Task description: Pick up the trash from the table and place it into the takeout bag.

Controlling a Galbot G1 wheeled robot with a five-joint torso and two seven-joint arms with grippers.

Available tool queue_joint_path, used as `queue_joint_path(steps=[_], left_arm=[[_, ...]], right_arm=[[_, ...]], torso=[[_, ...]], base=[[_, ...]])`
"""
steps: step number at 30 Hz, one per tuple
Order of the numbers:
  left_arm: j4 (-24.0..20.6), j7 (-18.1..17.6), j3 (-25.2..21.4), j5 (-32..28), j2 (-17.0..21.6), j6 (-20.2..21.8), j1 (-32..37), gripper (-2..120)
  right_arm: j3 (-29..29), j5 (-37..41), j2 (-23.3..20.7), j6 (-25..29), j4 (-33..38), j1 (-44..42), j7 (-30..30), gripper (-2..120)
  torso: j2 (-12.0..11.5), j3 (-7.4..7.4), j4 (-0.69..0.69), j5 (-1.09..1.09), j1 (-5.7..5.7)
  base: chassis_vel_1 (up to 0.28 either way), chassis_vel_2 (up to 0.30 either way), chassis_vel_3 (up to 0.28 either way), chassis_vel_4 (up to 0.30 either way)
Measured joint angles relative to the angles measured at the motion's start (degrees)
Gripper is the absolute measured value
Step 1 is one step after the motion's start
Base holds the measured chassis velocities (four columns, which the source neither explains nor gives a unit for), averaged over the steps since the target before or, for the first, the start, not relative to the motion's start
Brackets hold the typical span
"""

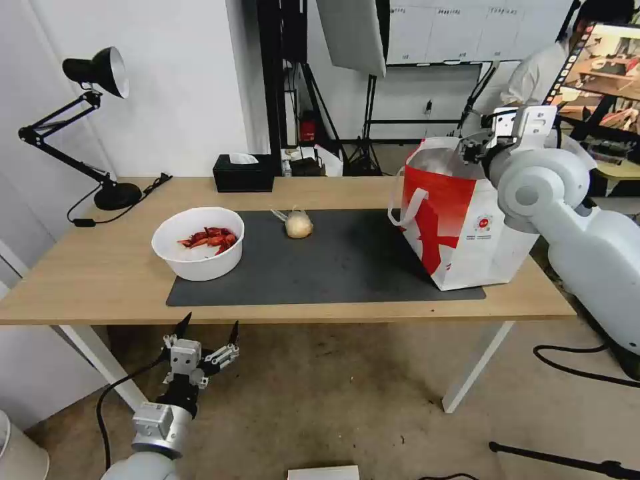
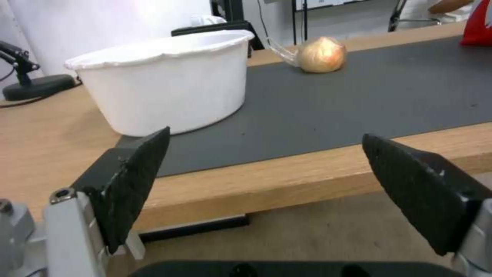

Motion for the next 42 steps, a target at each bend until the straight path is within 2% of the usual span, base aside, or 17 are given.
queue_joint_path(steps=[2, 3, 6, 7, 10, 11, 13, 15, 17, 18, 21, 22, 24, 25, 28, 32, 42], left_arm=[[-0.1, 0.0, 0.0, 0.0, 0.0, 0.0, -0.1, 100], [-0.1, 0.0, 0.0, 0.0, 0.0, 0.0, -0.1, 100], [-0.6, 0.0, -0.2, -0.2, 0.0, 0.0, -0.2, 100], [-0.6, 0.0, -0.2, -0.2, 0.0, 0.0, -0.2, 100], [-1.2, 0.0, -0.5, -0.3, -0.2, -0.3, -0.2, 100], [-1.2, 0.0, -0.5, -0.3, -0.2, -0.3, -0.2, 100], [-1.6, 0.0, -1.0, -0.3, -0.8, -0.8, 0.0, 100], [-1.8, 0.0, -1.4, -0.2, -1.3, -0.9, 0.6, 100], [-2.2, 0.0, -2.5, 0.6, -2.7, -1.4, 2.2, 100], [-2.2, 0.0, -2.5, 0.6, -2.7, -1.4, 2.2, 100], [-2.0, 0.0, -2.8, 1.7, -3.4, -1.8, 2.7, 100], [-2.0, 0.0, -2.8, 1.7, -3.4, -1.8, 2.7, 100], [-1.8, 0.1, -2.8, 1.9, -3.5, -1.8, 2.8, 100], [-1.8, 0.1, -2.8, 1.9, -3.5, -1.8, 2.8, 100], [-1.8, 0.1, -3.0, 2.3, -3.4, -1.8, 3.3, 100], [-1.7, 0.2, -3.4, 3.1, -3.4, 0.1, 4.2, 100], [-1.5, 0.3, -3.5, 3.4, -3.1, 1.6, 4.6, 100]], right_arm=[[1.3, -0.2, -0.6, 3.6, 1.8, -2.2, -3.9, 74], [1.3, -0.2, -0.6, 3.6, 1.8, -2.2, -3.9, 74], [4.8, -2.8, -2.4, 13.8, 7.6, -10.1, -13.4, 86], [4.8, -2.8, -2.4, 13.8, 7.6, -10.1, -13.4, 86], [8.1, -7.7, -4.5, 23.3, 13.8, -19.3, -20.2, 99], [8.1, -7.7, -4.5, 23.3, 13.8, -19.3, -20.2, 99], [9.0, -14.9, -5.1, 31.0, 17.9, -27.4, -23.9, 100], [9.3, -17.4, -4.6, 33.0, 19.2, -30.8, -25.0, 100], [9.7, -21.3, -2.7, 36.2, 20.9, -37.0, -27.1, 100], [9.7, -21.3, -2.7, 36.2, 20.9, -37.0, -27.1, 100], [12.2, -30.2, 0.9, 42.6, 21.0, -49.7, -30.8, 100], [12.2, -30.2, 0.9, 42.6, 21.0, -49.7, -30.8, 100], [14.3, -35.7, 3.9, 45.5, 20.2, -58.6, -32.2, 100], [14.3, -35.7, 3.9, 45.5, 20.2, -58.6, -32.2, 100], [16.6, -43.1, 7.5, 47.5, 19.1, -67.3, -32.9, 100], [17.1, -48.4, 10.9, 46.8, 18.5, -74.8, -31.1, 100], [15.8, -49.1, 13.4, 42.5, 19.5, -79.1, -28.2, 100]], torso=[[0.0, 0.0, 0.01, 0.0, 0.0], [0.0, 0.0, 0.01, 0.0, 0.0], [0.0, 0.0, 0.0, 0.01, 0.0], [0.0, 0.0, 0.0, 0.01, 0.0], [0.0, 0.0, -0.01, 0.02, 0.0], [0.0, 0.0, -0.01, 0.02, 0.0], [0.0, -0.01, -0.02, -0.01, 0.0], [0.0, -0.01, -0.03, 0.02, 0.0], [0.0, -0.01, 0.02, 0.01, -0.01], [0.0, -0.01, 0.02, 0.01, -0.01], [0.0, -0.01, 0.02, -0.01, -0.01], [0.0, -0.01, 0.02, -0.01, -0.01], [0.0, -0.01, -0.03, 0.03, -0.01], [0.0, -0.01, -0.03, 0.03, -0.01], [0.0, -0.01, -0.01, -0.01, -0.01], [0.0, -0.01, -0.02, 0.01, -0.01], [0.0, 0.0, 0.0, 0.0, -0.01]], base=[[0.0, 0.0, 0.0, 0.0], [0.0, 0.0, 0.0, 0.0], [0.0, 0.0, 0.0, 0.0], [0.0, 0.0, 0.0, 0.0], [0.0, 0.0, 0.0, 0.0], [0.0, 0.0, 0.0, 0.0], [0.0, 0.0, 0.0, 0.0], [0.0, 0.0, 0.0, 0.0], [0.0, 0.0, 0.0, 0.0], [0.0, 0.0, 0.0, 0.0], [0.0, 0.0, 0.0, 0.0], [0.0, 0.0, 0.0, 0.0], [0.0, 0.0, 0.0, 0.0], [0.0, 0.0, 0.0, 0.0], [0.0, 0.0, 0.0, 0.0], [0.0, 0.0, 0.0, 0.0], [0.0, 0.0, 0.0, 0.0]])
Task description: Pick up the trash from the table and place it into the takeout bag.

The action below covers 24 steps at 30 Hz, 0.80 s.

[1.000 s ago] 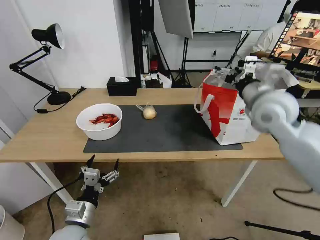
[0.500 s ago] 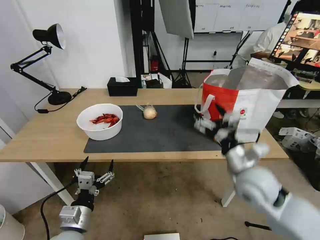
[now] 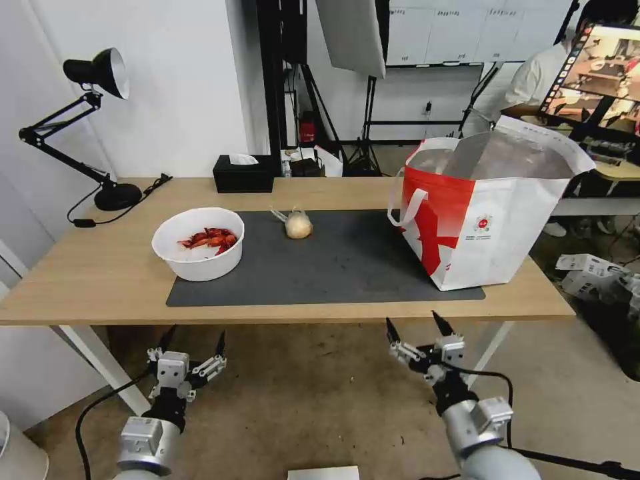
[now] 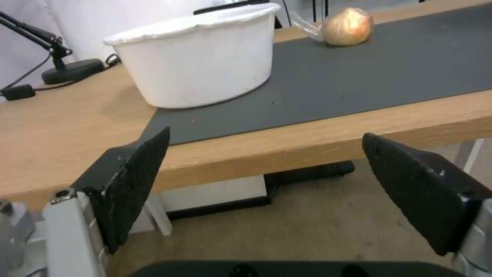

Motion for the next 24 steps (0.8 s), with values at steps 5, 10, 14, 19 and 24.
queue_joint_path(steps=[5, 10, 14, 19, 24], left_arm=[[-0.1, 0.1, 0.2, 0.1, 0.0, 0.0, 0.2, 100], [0.0, 0.1, 0.4, 0.2, 0.0, 0.0, 0.4, 100], [0.0, 0.1, 0.5, 0.2, 0.2, -0.1, 0.3, 100], [-0.1, 0.1, 0.4, 0.1, 0.8, -0.1, 0.3, 100], [0.1, 0.2, 0.5, -0.1, 1.1, -0.1, 0.2, 100]], right_arm=[[-0.3, -0.2, 0.3, -0.4, 0.0, -0.2, 0.1, 100], [-0.4, -0.4, 0.8, -0.5, 0.1, -0.5, 0.1, 100], [-0.5, -0.5, 1.0, -0.5, -0.1, -0.5, 0.0, 100], [-0.5, -0.6, 1.1, -0.5, -0.4, -0.2, 0.0, 100], [-1.4, 0.2, 1.2, -0.8, -0.8, 0.8, -0.1, 100]], torso=[[0.0, 0.0, 0.0, 0.0, 0.01], [0.0, 0.0, 0.0, 0.0, 0.0], [0.0, 0.0, 0.0, 0.01, 0.01], [0.0, 0.0, -0.01, 0.01, 0.0], [0.0, 0.0, -0.03, 0.0, 0.0]], base=[[0.0, 0.0, 0.0, 0.0], [0.0, 0.0, 0.0, 0.0], [0.0, 0.0, 0.0, 0.0], [0.0, 0.0, 0.0, 0.0], [0.0, 0.0, 0.0, 0.0]])
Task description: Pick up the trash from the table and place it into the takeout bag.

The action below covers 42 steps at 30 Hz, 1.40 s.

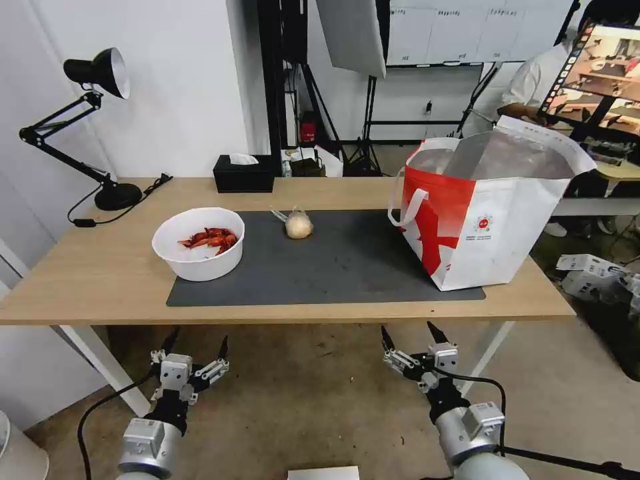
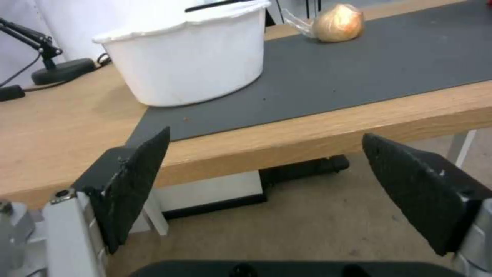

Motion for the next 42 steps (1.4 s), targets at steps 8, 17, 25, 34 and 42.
queue_joint_path(steps=[8, 17, 25, 34, 42], left_arm=[[0.2, 0.1, 0.8, -1.2, 1.8, 0.4, -1.0, 100], [0.0, 0.1, 0.9, -1.1, 0.8, 0.3, -1.0, 100], [0.6, 0.0, 0.4, -1.1, 0.6, 0.1, -1.0, 100], [1.7, 0.1, 0.4, -1.1, -0.4, -0.9, -1.1, 100], [0.7, 0.4, 0.0, -1.3, -0.1, -1.2, -1.3, 100]], right_arm=[[-6.9, 10.6, -2.3, -5.3, -3.7, 20.1, -1.7, 100], [-24.5, 22.3, -4.5, -5.3, -19.8, 53.7, -5.5, 100], [-36.6, 27.4, 7.2, -6.4, -41.7, 73.7, -6.5, 100], [-37.0, 24.8, 25.0, -15.8, -68.8, 83.8, -10.3, 100], [-36.3, 20.9, 29.6, -24.9, -74.0, 85.0, -8.7, 100]], torso=[[0.0, 0.01, 0.04, 0.02, 0.02], [0.0, 0.01, 0.02, 0.0, 0.02], [0.0, 0.01, 0.04, 0.02, 0.02], [0.0, 0.01, 0.06, -0.02, 0.02], [0.0, 0.0, 0.01, 0.0, 0.01]], base=[[0.0, 0.0, 0.0, 0.0], [0.0, 0.0, 0.0, 0.0], [0.0, 0.0, 0.0, 0.0], [0.0, 0.0, 0.0, 0.0], [0.0, 0.0, 0.0, 0.0]])
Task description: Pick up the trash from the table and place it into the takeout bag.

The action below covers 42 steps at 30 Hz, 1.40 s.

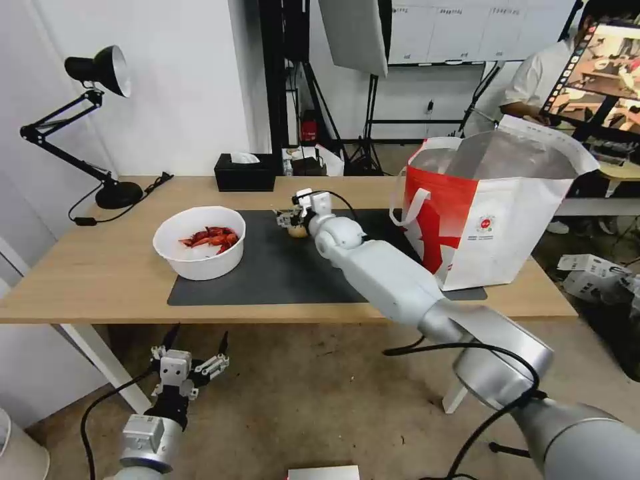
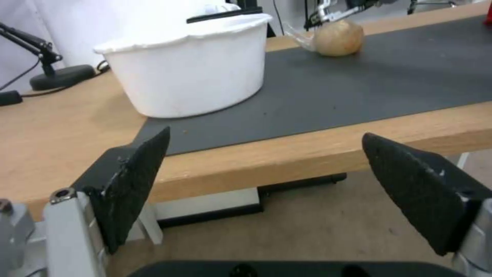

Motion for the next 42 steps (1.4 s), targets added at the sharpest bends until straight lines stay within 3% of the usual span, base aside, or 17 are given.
queue_joint_path(steps=[13, 17, 20, 33, 35, 40, 42], left_arm=[[0.8, 0.0, 0.6, 0.1, -0.2, -0.5, -0.1, 100], [0.9, 0.0, 0.4, 0.1, 0.0, -0.4, 0.1, 100], [0.8, -0.1, 0.3, 0.0, 0.1, -0.4, 0.3, 100], [1.2, -0.1, 0.7, -0.1, 0.6, -0.4, -0.2, 100], [1.1, -0.1, 0.8, -0.1, 0.4, -0.4, -0.2, 100], [1.0, -0.2, 0.8, -0.1, 0.2, -0.4, -0.1, 100], [1.0, -0.3, 0.9, -0.1, -0.2, -0.4, 0.0, 100]], right_arm=[[1.6, -0.9, 1.4, -2.7, -1.4, -1.4, 3.9, 99], [2.6, -0.2, 1.8, -2.7, -2.1, -1.4, 3.5, 89], [2.5, 1.0, 1.3, -3.3, -1.1, -1.4, 3.5, 73], [1.9, 2.4, -0.7, -4.0, 2.8, -2.4, 6.4, 29], [1.7, 1.1, -2.1, -2.2, 5.3, -3.3, 7.5, 19], [0.9, -5.2, -6.7, 2.1, 13.6, -5.8, 10.3, 7], [1.0, -7.3, -11.0, 4.0, 21.8, -8.7, 13.8, 4]], torso=[[0.0, 0.0, 0.02, 0.0, 0.0], [0.0, 0.0, 0.02, 0.0, 0.0], [0.0, 0.0, 0.01, 0.0, 0.0], [0.0, 0.0, 0.02, 0.01, 0.0], [0.0, 0.0, 0.03, 0.01, 0.0], [0.0, 0.0, 0.02, 0.01, 0.0], [0.0, 0.0, 0.01, 0.02, 0.0]], base=[[0.0, 0.0, 0.0, 0.0], [0.0, 0.0, 0.0, 0.0], [0.0, 0.0, 0.0, 0.0], [0.0, 0.0, 0.0, 0.0], [0.0, 0.0, 0.0, 0.0], [0.0, 0.0, 0.0, 0.0], [0.0, 0.0, 0.0, 0.0]])
